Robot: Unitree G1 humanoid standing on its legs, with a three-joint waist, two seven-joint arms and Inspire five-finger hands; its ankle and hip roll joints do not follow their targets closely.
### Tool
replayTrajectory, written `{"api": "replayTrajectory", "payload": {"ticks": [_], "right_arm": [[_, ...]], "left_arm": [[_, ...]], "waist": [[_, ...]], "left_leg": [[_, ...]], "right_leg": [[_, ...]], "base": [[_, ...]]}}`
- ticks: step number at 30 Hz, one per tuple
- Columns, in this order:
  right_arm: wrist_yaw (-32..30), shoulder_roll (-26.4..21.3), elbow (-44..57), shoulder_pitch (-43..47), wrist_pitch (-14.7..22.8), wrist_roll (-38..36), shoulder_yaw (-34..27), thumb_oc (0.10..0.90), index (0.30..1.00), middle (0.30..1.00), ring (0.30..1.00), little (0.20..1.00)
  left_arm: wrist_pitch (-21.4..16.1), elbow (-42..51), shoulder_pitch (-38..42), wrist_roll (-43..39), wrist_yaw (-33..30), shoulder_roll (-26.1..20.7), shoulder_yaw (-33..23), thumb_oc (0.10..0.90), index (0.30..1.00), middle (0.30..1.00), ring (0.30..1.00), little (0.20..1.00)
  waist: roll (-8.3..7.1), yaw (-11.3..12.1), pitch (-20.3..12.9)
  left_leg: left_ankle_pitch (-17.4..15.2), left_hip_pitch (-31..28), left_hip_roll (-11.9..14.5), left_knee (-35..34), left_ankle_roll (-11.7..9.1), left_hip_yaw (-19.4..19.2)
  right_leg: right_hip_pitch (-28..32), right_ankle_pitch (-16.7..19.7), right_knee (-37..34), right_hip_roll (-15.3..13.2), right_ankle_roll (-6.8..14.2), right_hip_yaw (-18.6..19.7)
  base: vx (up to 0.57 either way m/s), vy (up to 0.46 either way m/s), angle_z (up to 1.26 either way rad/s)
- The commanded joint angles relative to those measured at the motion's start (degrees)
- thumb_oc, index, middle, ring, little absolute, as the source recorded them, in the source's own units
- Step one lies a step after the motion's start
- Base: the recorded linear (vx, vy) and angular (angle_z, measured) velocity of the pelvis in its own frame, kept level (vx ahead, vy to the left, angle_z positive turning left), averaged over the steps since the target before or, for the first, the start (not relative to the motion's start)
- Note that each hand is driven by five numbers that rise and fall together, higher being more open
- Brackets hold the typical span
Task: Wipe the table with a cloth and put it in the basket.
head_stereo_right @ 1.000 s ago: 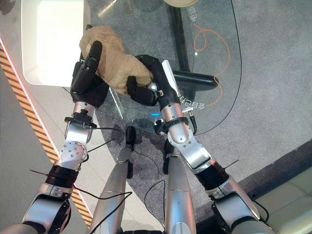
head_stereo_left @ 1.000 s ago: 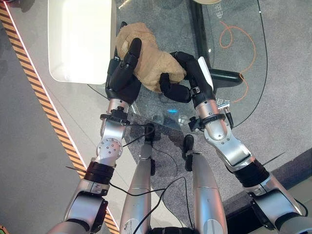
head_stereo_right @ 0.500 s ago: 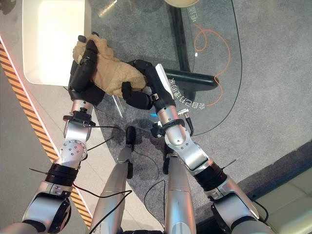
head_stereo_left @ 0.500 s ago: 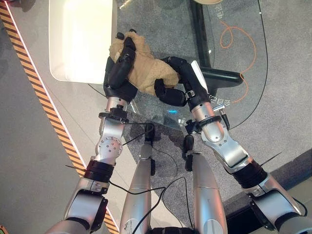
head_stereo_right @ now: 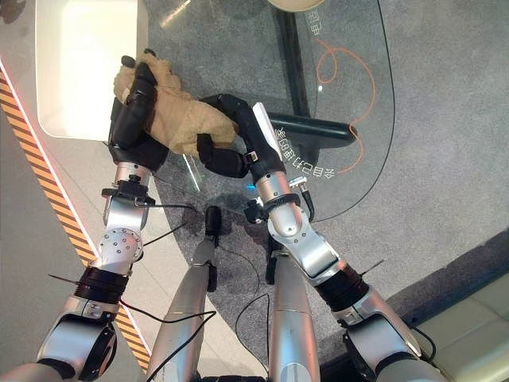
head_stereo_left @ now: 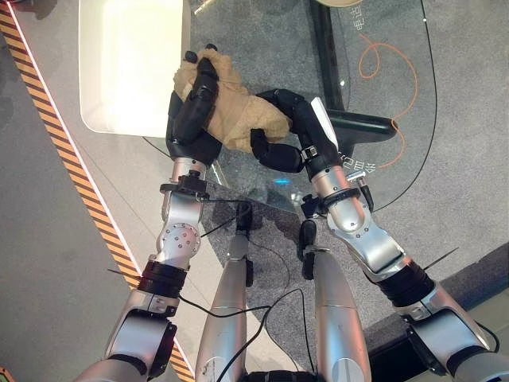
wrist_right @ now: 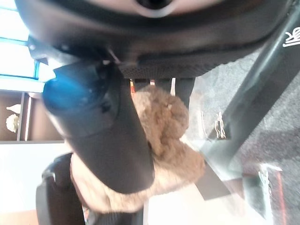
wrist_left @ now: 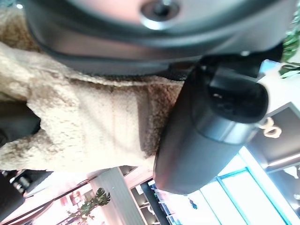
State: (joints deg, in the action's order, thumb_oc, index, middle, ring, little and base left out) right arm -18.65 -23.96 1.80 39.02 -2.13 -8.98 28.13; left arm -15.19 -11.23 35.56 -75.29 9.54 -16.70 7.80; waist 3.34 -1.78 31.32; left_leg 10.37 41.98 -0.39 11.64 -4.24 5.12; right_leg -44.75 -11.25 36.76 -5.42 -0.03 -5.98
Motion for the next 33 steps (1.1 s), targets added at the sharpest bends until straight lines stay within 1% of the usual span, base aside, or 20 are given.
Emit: {"api": "replayTrajectory", "payload": {"ticks": [1, 6, 7, 9, 12, 13, 17, 22, 23, 24, 26, 29, 30, 33], "right_arm": [[-1.56, 3.55, 7.42, 8.13, 4.31, 0.41, -3.84, 0.8, 0.9, 0.9, 0.9, 0.9], [-1.05, 4.14, 7.29, 7.97, 4.57, 0.7, -4.3, 0.8, 0.9, 0.9, 0.9, 0.9], [-0.99, 4.2, 7.07, 8.04, 4.81, 0.68, -4.47, 0.8, 0.9, 0.9, 0.9, 0.9], [-1.06, 4.38, 6.9, 8.06, 4.74, 0.77, -4.42, 0.8, 0.9, 0.9, 0.9, 0.9], [-1.28, 4.62, 6.64, 8.48, 4.66, 0.93, -4.49, 0.8, 0.9, 0.9, 0.9, 0.9], [-1.17, 4.69, 6.68, 8.51, 4.48, 0.87, -4.69, 0.8, 0.9, 0.9, 0.9, 0.9], [-1.13, 5.01, 6.43, 8.68, 4.44, 1.18, -4.88, 0.8, 0.9, 0.9, 0.9, 0.9], [-1.06, 5.01, 5.89, 9.19, 4.72, 0.99, -4.96, 0.8, 0.9, 0.9, 0.9, 0.9], [-1.06, 4.97, 5.91, 9.33, 4.74, 0.98, -5.0, 0.8, 0.9, 0.9, 0.9, 0.9], [-0.97, 5.01, 5.8, 9.36, 4.75, 1.09, -5.07, 0.8, 0.9, 0.9, 0.9, 0.9], [-0.79, 4.93, 5.72, 9.48, 4.72, 1.11, -5.21, 0.8, 0.9, 0.9, 0.9, 0.9], [-0.97, 4.83, 4.79, 9.63, 4.76, 1.19, -5.3, 0.8, 0.9, 0.9, 0.9, 0.9], [-1.09, 4.73, 4.58, 9.78, 4.81, 1.17, -5.31, 0.8, 0.9, 0.9, 0.9, 0.9], [-2.6, 4.07, 3.26, 9.68, 4.62, 1.68, -5.36, 0.8, 0.9, 0.9, 0.9, 0.9]], "left_arm": [[-6.4, 6.14, 7.57, 0.9, 3.38, 0.74, -1.56, 0.1, 0.3, 0.3, 0.3, 0.2], [-10.27, 6.15, 7.5, 0.15, 1.34, 1.56, -2.87, 0.1, 0.3, 0.3, 0.3, 0.2], [-11.71, 6.03, 7.58, -0.23, 0.91, 1.82, -3.46, 0.1, 0.3, 0.3, 0.3, 0.2], [-12.35, 5.78, 7.49, -0.31, 0.88, 2.15, -3.69, 0.1, 0.3, 0.3, 0.3, 0.2], [-14.43, 5.74, 7.93, -0.09, -0.32, 2.47, -4.31, 0.1, 0.3, 0.3, 0.3, 0.2], [-15.08, 5.91, 7.96, -0.13, -0.85, 2.63, -4.64, 0.1, 0.3, 0.3, 0.3, 0.2], [-17.56, 5.48, 8.07, -0.14, -1.55, 2.83, -5.6, 0.1, 0.3, 0.3, 0.3, 0.2], [-20.93, 4.58, 8.9, 1.13, -4.2, 2.43, -6.9, 0.1, 0.3, 0.3, 0.3, 0.2], [-21.14, 4.55, 9.14, 1.22, -4.57, 2.32, -7.03, 0.1, 0.3, 0.3, 0.3, 0.2], [-22.37, 4.25, 9.41, 1.87, -5.91, 2.11, -7.37, 0.1, 0.3, 0.3, 0.3, 0.2], [-23.48, 3.93, 9.71, 2.58, -6.96, 1.97, -7.8, 0.1, 0.3, 0.3, 0.3, 0.2], [-24.52, 2.55, 10.49, 2.61, -6.81, 1.58, -8.54, 0.1, 0.3, 0.3, 0.3, 0.2], [-24.72, 2.43, 10.72, 2.69, -6.92, 1.44, -8.6, 0.1, 0.3, 0.3, 0.3, 0.2], [-26.56, 1.43, 11.61, 5.57, -9.67, 0.79, -8.76, 0.1, 0.3, 0.3, 0.3, 0.2]], "waist": [[-2.66, 1.45, -1.53], [-2.79, 1.56, -1.53], [-2.85, 1.58, -1.53], [-2.84, 1.61, -1.53], [-2.86, 1.73, -1.53], [-2.87, 1.76, -1.53], [-2.8, 1.86, -1.53], [-2.74, 1.95, -1.53], [-2.75, 1.95, -1.53], [-2.72, 1.98, -1.53], [-2.71, 1.98, -1.53], [-2.66, 1.92, -1.53], [-2.65, 1.89, -1.53], [-2.55, 1.76, -1.53]], "left_leg": [[-11.88, -3.9, -5.44, 6.81, 4.68, -4.55], [-11.98, -4.03, -5.51, 6.91, 4.64, -4.44], [-11.58, -3.74, -5.52, 6.8, 4.63, -4.4], [-12.04, -4.04, -5.56, 6.97, 4.61, -4.33], [-11.59, -3.71, -5.62, 6.85, 4.55, -4.27], [-12.05, -4.07, -5.63, 6.97, 4.54, -4.2], [-12.1, -4.13, -5.75, 7.15, 4.47, -4.13], [-12.15, -4.13, -5.73, 7.36, 4.44, -4.15], [-11.69, -3.77, -5.72, 7.28, 4.41, -4.15], [-12.19, -4.06, -5.71, 7.49, 4.36, -4.07], [-12.2, -4.1, -5.73, 7.63, 4.23, -4.03], [-12.28, -4.23, -5.71, 7.72, 4.17, -4.06], [-11.82, -3.94, -5.7, 7.6, 4.15, -4.09], [-12.19, -4.31, -5.58, 7.54, 3.99, -4.13]], "right_leg": [[5.1, 8.32, -16.17, 4.81, 2.33, 2.96], [5.22, 8.2, -16.05, 4.82, 2.32, 2.97], [4.98, 8.57, -16.23, 4.78, 2.24, 2.93], [5.29, 8.07, -16.04, 4.8, 2.23, 2.95], [5.06, 8.45, -16.29, 4.73, 2.14, 2.85], [5.39, 7.98, -16.11, 4.72, 2.16, 2.84], [5.48, 7.92, -16.04, 4.7, 2.12, 2.79], [5.47, 7.75, -15.82, 4.65, 2.01, 2.74], [5.15, 8.2, -15.97, 4.61, 1.98, 2.74], [5.43, 7.68, -15.73, 4.59, 2.0, 2.76], [5.48, 7.61, -15.64, 4.56, 1.99, 2.78], [5.54, 7.51, -15.5, 4.49, 1.98, 2.8], [5.27, 7.95, -15.67, 4.45, 1.95, 2.78], [5.67, 7.46, -15.71, 4.31, 1.92, 2.82]], "base": [[0.0, 0.0, 0.0], [0.0, 0.0, 0.0], [0.0, 0.0, 0.0], [0.0, 0.0, 0.0], [0.0, 0.0, 0.0], [0.0, 0.0, 0.0], [0.0, 0.0, 0.0], [0.0, 0.0, 0.0], [0.0, 0.0, 0.0], [0.0, 0.0, 0.0], [0.0, 0.0, 0.0], [0.0, 0.0, 0.0], [-0.03, 0.001, 0.0], [0.0, 0.0, 0.0]]}}
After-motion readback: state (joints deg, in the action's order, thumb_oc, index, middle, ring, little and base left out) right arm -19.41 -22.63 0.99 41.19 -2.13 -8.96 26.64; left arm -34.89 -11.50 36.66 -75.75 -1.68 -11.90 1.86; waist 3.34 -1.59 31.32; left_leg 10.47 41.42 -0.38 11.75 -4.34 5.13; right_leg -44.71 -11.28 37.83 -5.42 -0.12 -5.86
